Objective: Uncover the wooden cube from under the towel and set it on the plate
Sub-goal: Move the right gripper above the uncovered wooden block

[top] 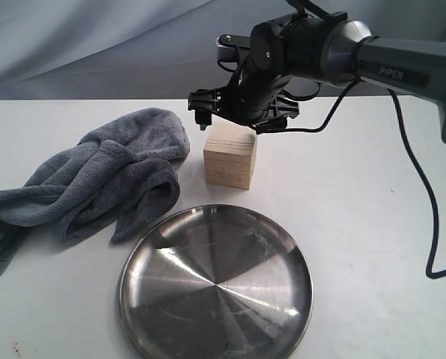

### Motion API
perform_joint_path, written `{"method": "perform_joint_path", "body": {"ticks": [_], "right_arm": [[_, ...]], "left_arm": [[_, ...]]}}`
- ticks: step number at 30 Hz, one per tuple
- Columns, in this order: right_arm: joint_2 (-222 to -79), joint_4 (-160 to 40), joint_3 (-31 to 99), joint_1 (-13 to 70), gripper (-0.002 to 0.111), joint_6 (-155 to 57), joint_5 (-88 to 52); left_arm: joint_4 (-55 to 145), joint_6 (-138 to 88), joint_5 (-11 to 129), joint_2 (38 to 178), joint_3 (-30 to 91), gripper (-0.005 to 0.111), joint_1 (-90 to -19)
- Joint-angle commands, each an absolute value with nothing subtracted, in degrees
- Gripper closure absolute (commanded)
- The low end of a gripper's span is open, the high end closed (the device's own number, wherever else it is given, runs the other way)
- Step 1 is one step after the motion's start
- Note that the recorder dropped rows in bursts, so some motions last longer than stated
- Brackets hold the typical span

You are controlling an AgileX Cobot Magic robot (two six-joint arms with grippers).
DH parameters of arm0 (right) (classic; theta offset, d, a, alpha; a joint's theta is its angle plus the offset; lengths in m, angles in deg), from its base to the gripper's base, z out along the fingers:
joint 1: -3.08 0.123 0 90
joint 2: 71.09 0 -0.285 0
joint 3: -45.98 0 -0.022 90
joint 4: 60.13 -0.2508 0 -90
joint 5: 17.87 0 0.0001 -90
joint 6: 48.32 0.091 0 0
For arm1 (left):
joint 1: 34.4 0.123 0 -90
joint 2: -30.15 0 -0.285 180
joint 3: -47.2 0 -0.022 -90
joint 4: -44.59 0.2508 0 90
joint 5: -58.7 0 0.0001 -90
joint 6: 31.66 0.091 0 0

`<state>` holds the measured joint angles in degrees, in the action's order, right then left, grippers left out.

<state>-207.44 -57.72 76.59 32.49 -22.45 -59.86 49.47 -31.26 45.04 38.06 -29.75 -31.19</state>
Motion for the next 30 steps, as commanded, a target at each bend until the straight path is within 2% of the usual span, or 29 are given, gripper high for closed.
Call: {"method": "perform_joint_path", "body": {"ticks": [1,2,18,24,30], "right_arm": [[-207.30,-57.87,76.84,32.28,0.006,-22.18,-57.48],[-207.30,-57.87,76.84,32.28,0.003,-22.18,-57.36],[-207.99,-56.47,76.84,32.28,0.003,-22.16,-57.32],[-210.80,-58.29,76.84,32.28,0.003,-22.16,-50.37],[-211.73,-58.29,76.84,32.28,0.003,-22.16,-50.75]], "left_arm": [[49.47,-31.26,45.63,37.94,-30.02,0.107,-31.02],[49.47,-31.26,45.63,37.94,-30.02,0.107,-31.02],[49.47,-31.13,45.63,37.94,-30.02,0.107,-31.02],[49.47,-31.23,45.63,37.94,-30.02,0.107,-31.02],[49.47,-31.23,45.63,37.94,-30.02,0.107,-31.02]]}}
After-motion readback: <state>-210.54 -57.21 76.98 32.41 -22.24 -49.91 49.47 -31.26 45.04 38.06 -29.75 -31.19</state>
